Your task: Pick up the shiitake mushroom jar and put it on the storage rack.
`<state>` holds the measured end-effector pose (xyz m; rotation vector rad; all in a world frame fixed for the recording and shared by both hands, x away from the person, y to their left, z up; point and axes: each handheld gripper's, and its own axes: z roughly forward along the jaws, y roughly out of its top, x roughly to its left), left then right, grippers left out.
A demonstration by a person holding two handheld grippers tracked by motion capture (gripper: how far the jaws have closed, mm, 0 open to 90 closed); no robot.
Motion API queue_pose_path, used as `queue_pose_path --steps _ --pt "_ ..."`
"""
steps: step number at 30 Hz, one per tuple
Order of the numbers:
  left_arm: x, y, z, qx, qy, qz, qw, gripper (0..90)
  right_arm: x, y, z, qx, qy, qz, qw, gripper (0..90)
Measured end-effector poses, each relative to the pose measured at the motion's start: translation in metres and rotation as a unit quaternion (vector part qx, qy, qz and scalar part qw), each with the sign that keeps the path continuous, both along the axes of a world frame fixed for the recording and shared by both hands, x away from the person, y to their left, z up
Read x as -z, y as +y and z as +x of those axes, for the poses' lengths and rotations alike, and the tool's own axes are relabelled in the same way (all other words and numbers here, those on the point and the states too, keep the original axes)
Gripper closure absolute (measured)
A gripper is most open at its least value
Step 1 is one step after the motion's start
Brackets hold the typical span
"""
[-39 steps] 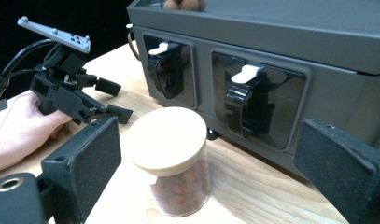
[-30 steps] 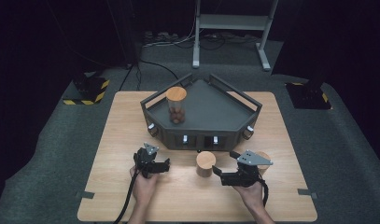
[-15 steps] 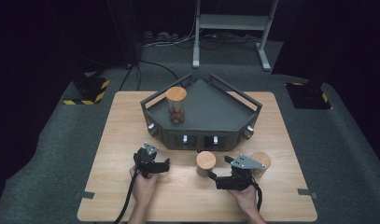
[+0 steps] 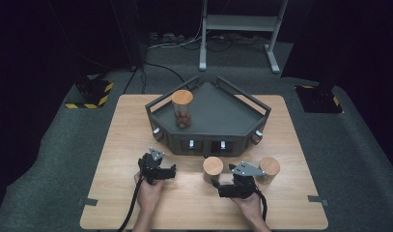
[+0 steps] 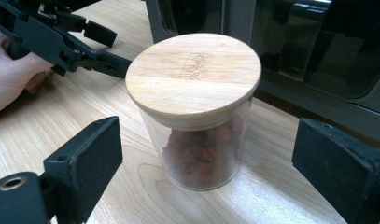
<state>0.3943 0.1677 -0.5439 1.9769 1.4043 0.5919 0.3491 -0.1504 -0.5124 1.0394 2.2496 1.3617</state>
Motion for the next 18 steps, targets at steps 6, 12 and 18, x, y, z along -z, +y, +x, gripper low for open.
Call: queue_pose_path --steps 6,12,18 --pt "0.000 0.000 0.000 0.000 0.000 0.000 1.0000 4.7 0.004 0.005 0.003 0.000 0.004 -0.008 1.0000 8.5" --pt "0.000 0.000 0.000 0.000 0.000 0.000 1.0000 4.7 0.008 0.011 0.007 -0.001 0.010 -0.016 0.9998 8.8" --pt "0.000 0.000 0.000 0.000 0.000 0.000 1.0000 4.7 0.012 0.017 0.010 -0.001 0.013 -0.021 0.9997 9.4"
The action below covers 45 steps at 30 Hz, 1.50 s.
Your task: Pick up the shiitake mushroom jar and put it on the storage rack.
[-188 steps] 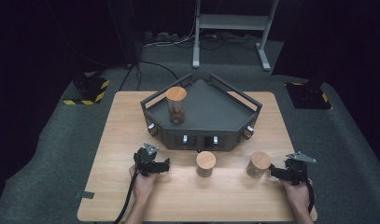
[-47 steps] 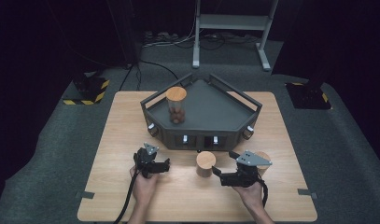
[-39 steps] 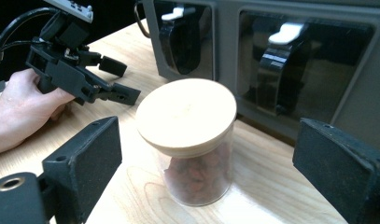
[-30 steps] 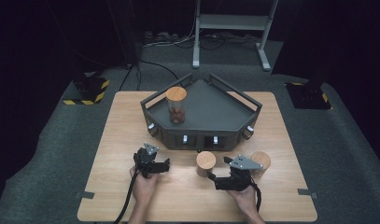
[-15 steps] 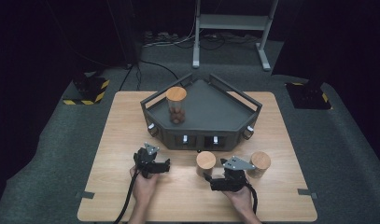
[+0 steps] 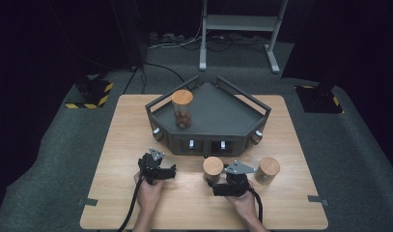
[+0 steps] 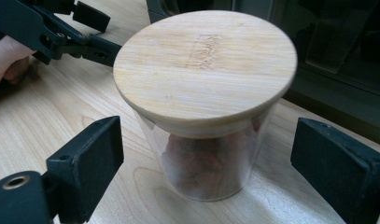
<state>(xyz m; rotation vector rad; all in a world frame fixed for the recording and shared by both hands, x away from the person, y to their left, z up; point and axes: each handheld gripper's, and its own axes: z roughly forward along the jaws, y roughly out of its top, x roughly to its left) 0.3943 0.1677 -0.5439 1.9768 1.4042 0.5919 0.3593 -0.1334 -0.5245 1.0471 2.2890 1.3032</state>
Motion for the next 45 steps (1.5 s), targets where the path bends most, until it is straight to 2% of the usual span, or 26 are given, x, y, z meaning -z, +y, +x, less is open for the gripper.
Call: queue_pose_path --steps 19,36,45 --pt "0.000 0.000 0.000 0.000 0.000 0.000 1.0000 4.7 0.013 0.016 0.009 0.010 0.002 -0.012 0.9999 14.4" --pt "0.000 0.000 0.000 0.000 0.000 0.000 1.0000 4.7 0.014 0.021 0.007 0.020 -0.026 -0.023 0.9992 24.2" --pt "0.000 0.000 0.000 0.000 0.000 0.000 1.0000 4.7 0.014 0.022 0.006 0.023 -0.036 -0.029 0.9987 25.3"
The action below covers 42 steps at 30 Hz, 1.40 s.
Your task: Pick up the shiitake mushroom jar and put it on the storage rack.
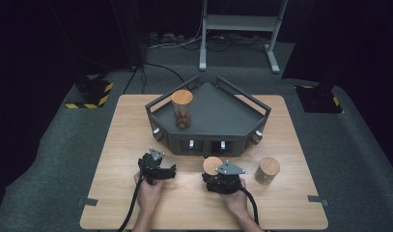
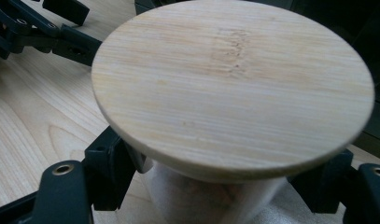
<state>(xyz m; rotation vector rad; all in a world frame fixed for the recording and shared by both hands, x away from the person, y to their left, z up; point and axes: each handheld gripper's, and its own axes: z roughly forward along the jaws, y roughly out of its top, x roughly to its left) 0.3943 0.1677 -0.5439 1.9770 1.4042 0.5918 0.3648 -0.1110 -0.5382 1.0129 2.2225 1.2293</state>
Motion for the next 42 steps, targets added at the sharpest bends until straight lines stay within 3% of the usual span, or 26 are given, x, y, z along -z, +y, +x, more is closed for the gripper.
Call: queue_pose_path --steps 15,24,42 --pt "0.000 0.000 0.000 0.000 0.000 0.000 1.0000 4.7 -0.008 -0.001 -0.003 -0.002 -0.006 -0.001 1.0000 25.4" --pt "0.000 0.000 0.000 0.000 0.000 0.000 1.0000 4.7 -0.015 -0.010 -0.004 -0.013 0.013 0.024 0.9995 25.4" --pt "0.000 0.000 0.000 0.000 0.000 0.000 1.0000 4.7 -0.060 -0.015 -0.003 -0.036 0.006 0.043 0.9984 25.4"
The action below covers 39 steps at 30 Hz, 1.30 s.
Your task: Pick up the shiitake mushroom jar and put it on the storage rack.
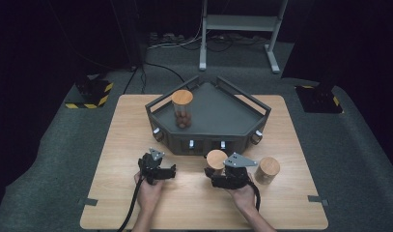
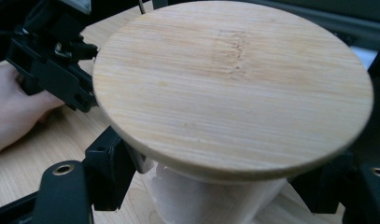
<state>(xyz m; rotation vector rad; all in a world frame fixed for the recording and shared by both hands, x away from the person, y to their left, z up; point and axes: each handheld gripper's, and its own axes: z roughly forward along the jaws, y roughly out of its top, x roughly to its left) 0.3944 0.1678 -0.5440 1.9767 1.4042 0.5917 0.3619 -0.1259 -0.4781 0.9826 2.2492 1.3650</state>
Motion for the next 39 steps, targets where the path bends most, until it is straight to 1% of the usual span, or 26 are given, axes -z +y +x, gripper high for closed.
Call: queue_pose_path --steps 7,17,21,25,28,32,39 --pt "0.000 0.000 0.000 0.000 0.000 0.000 1.0000 4.7 -0.016 0.001 0.002 -0.005 -0.005 0.006 1.0000 25.4" --pt "0.000 0.000 0.000 0.000 0.000 0.000 1.0000 4.6 -0.040 0.001 0.006 0.000 -0.012 0.012 0.9999 25.4" --pt "0.000 0.000 0.000 0.000 0.001 0.000 1.0000 4.4 -0.049 0.001 0.008 0.000 -0.011 0.014 0.9998 25.4" --pt "0.000 0.000 0.000 0.000 0.000 0.000 1.0000 4.4 -0.058 0.002 0.012 0.001 -0.016 0.014 0.9998 25.4" --pt "0.000 0.000 0.000 0.000 0.001 0.000 1.0000 4.5 -0.064 0.003 0.014 0.000 -0.014 0.017 0.9998 25.4" --pt "0.000 0.000 0.000 0.000 0.001 0.000 1.0000 4.4 -0.072 0.004 0.018 0.006 -0.012 0.022 0.9997 25.4" --pt "0.000 0.000 0.000 0.000 0.001 0.000 1.0000 4.4 -0.083 0.006 0.027 0.018 -0.006 0.025 0.9995 25.4"
